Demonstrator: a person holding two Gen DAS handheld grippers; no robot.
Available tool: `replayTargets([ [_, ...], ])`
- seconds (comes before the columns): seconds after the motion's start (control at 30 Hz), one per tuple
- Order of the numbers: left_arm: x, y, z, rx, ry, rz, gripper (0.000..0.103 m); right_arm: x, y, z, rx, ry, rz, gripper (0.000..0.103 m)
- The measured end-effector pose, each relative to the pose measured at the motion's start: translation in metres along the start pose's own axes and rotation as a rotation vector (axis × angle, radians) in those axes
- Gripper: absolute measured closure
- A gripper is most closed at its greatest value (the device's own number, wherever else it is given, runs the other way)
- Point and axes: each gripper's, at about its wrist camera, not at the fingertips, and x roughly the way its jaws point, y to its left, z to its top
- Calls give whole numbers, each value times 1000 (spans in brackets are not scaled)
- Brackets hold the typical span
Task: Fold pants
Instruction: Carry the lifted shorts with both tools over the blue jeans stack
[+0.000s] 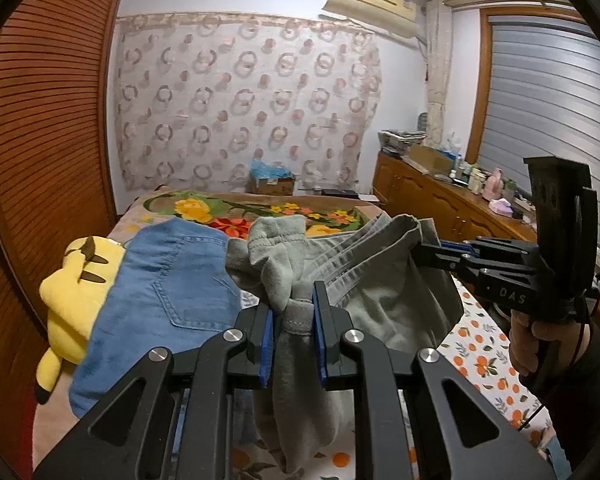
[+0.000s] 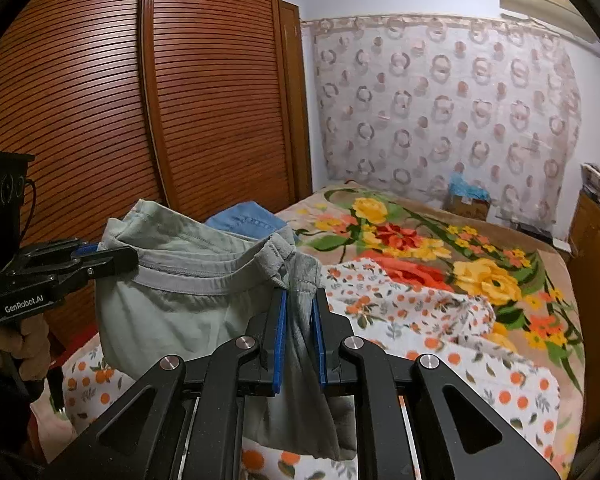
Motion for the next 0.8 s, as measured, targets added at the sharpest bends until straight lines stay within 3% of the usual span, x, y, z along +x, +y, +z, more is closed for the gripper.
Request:
replayTargets([
  [0.4, 4, 31, 13, -21, -11, 63, 85, 56, -16, 30, -24, 0, 46, 91],
  [0.8, 3, 69, -8, -94, -44, 181, 85, 127, -10, 55, -110, 11, 126, 91],
])
